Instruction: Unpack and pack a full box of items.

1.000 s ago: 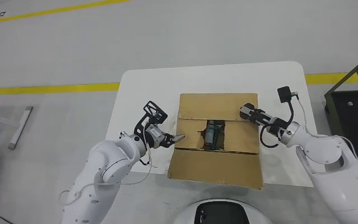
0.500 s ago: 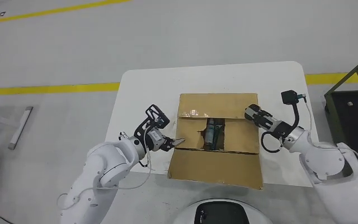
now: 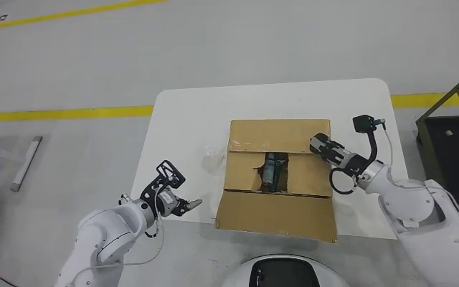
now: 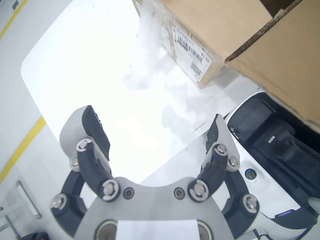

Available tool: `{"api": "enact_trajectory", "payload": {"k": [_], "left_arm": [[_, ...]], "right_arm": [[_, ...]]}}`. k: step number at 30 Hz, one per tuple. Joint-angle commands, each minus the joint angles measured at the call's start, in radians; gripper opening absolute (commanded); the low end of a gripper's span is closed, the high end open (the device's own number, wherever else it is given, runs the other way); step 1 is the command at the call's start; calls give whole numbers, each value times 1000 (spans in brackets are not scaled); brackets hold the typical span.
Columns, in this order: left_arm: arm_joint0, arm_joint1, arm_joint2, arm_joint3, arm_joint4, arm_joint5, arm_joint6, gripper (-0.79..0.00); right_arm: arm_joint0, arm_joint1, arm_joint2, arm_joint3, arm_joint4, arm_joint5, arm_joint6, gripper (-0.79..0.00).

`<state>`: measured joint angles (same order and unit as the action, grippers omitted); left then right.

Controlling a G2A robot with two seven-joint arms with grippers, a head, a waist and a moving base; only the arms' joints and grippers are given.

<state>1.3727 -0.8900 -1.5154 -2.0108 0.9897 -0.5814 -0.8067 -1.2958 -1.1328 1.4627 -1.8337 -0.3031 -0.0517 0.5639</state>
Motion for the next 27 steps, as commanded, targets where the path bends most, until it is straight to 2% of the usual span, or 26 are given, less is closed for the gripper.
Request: {"api": "enact_trajectory", "payload": {"k": [1, 6, 14, 25, 27], "left_arm": [[20, 0, 17, -10, -1, -12, 8, 0], [21, -5, 86, -23, -12, -22, 19, 0], [-29, -14, 183, -32, -29, -13, 16, 0], [-107, -23, 195, -44, -76, 55, 53, 0], [-124, -24, 195, -39, -73, 71, 46, 0]], "right_arm": [[3, 0, -4, 0, -4, 3, 4, -785], [6, 1, -10, -3, -18, 7, 10, -785], [10, 2, -29, -15, -48, 8, 15, -785], [20, 5, -26, -20, -48, 6, 24, -785], [23, 6, -11, -43, -106, 24, -18, -785]]}}
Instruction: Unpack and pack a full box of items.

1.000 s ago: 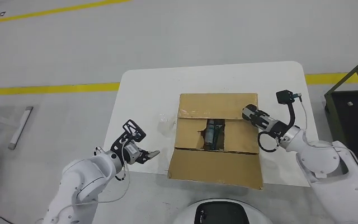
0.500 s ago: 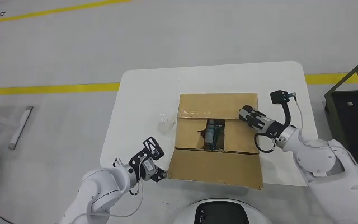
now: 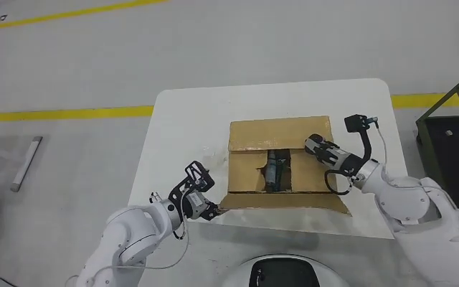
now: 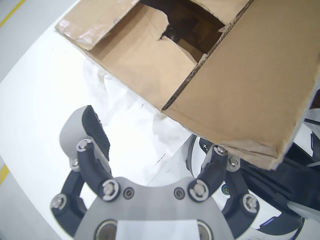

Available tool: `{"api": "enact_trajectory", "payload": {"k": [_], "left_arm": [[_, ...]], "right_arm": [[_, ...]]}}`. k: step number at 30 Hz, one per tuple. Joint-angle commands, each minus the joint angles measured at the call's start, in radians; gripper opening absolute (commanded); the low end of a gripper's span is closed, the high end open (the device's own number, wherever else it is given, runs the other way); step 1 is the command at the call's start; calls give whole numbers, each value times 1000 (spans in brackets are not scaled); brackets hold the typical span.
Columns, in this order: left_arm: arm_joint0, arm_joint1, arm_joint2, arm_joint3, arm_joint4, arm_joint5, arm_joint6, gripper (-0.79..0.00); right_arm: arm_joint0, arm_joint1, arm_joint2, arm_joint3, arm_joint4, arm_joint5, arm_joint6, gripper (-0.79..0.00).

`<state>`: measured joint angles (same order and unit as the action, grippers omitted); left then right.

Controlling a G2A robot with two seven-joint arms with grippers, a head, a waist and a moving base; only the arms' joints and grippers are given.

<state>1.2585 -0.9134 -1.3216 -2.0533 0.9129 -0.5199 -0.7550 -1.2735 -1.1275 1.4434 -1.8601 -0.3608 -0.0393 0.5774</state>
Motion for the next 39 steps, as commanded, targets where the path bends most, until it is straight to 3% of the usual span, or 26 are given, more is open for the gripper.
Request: {"api": "enact_trajectory", "payload": {"k": [1, 10, 20, 23, 29, 39], "left_arm": [[-21, -1, 3, 9, 8, 22, -15, 0], [-162, -21, 87, 74, 35, 84, -2, 0], [-329, -61, 253, 196, 165, 152, 11, 0], [-347, -70, 279, 223, 173, 164, 15, 0], [-357, -76, 285, 248, 185, 160, 35, 0], [-324, -70, 229, 223, 193, 135, 29, 0]], "right_arm": [[0, 4, 8, -61, -106, 0, -40, -785], [-29, 14, 30, -248, -379, 18, -78, -785], [-88, 12, -77, -270, -695, 30, -161, -785], [-83, 5, -137, -211, -781, 74, -196, -785], [-29, -19, -235, -92, -794, 168, -230, -785], [36, -41, -293, -13, -769, 179, -188, -785]]}}
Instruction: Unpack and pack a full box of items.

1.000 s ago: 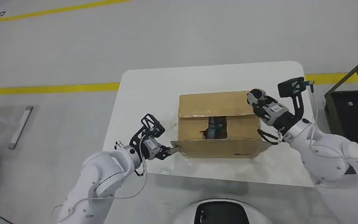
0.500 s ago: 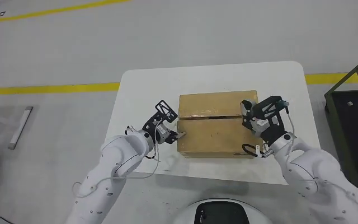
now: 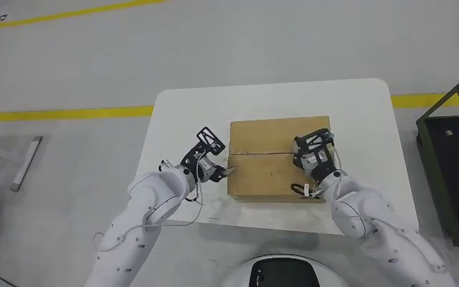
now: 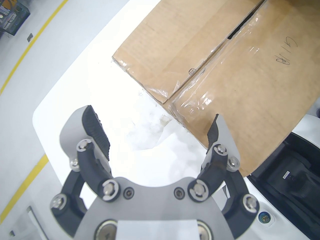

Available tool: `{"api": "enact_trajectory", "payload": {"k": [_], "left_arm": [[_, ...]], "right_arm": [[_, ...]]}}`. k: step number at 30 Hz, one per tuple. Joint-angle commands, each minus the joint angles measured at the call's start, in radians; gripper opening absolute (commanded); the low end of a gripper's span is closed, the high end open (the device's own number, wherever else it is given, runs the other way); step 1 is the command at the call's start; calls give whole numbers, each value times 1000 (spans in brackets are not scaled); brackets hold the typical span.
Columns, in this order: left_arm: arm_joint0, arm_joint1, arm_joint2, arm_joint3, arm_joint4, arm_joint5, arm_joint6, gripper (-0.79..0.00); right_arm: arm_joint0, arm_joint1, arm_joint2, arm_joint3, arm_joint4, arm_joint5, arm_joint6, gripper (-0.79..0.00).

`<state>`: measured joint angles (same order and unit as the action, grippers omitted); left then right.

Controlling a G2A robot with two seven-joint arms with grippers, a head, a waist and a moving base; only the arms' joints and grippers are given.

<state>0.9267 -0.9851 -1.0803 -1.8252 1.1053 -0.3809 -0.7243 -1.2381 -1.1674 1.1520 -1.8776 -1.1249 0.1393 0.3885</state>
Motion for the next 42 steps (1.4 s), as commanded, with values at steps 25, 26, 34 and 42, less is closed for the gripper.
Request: {"api": "enact_trajectory", "payload": {"k": [25, 26, 34, 42], "left_arm": [[211, 33, -165, -117, -1, -22, -31, 0], [211, 33, -165, -117, -1, -22, -31, 0], [224, 27, -133, -94, 106, 23, 48, 0], [187, 5, -63, -9, 146, 86, 115, 0]], "right_arm": [[-10, -24, 7, 25, -14, -3, -3, -785], [-12, -25, 10, 24, -14, -5, -3, -785], [-19, -30, 23, 17, -7, -10, 3, -785], [-25, -35, 29, 14, -7, -12, 8, -785]]}}
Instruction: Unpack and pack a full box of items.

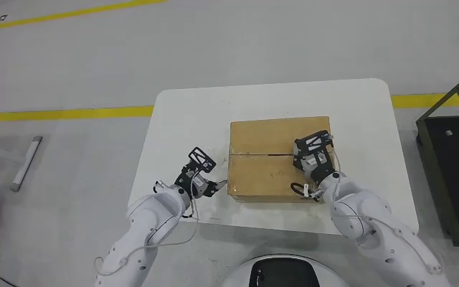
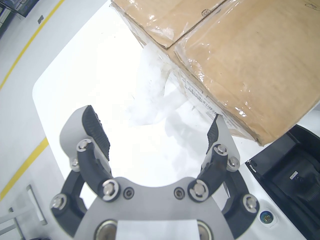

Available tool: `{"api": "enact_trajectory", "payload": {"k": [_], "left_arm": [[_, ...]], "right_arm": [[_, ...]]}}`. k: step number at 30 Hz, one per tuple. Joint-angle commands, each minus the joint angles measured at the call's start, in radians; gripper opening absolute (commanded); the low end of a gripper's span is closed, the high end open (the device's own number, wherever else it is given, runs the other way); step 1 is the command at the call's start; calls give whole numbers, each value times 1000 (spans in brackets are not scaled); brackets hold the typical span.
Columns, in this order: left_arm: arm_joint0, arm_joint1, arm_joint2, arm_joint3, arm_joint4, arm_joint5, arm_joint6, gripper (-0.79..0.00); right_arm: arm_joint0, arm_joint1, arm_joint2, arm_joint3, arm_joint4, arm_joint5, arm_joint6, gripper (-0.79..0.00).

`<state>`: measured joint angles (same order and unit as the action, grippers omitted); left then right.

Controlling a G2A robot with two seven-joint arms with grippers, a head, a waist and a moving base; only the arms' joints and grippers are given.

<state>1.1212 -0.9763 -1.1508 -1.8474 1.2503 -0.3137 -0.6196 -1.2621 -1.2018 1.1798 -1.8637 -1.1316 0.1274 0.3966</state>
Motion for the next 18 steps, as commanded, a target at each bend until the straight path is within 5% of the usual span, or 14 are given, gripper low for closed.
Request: {"api": "enact_trajectory", "payload": {"k": [1, 18], "left_arm": [[-17, -7, 16, 23, 7, 29, 18, 0], [-111, -49, 99, 139, 65, 88, 73, 0]], "right_arm": [[-2, -1, 2, -1, 0, -1, 1, -785], [-2, -13, 1, 0, -7, -17, 10, -785]]}}
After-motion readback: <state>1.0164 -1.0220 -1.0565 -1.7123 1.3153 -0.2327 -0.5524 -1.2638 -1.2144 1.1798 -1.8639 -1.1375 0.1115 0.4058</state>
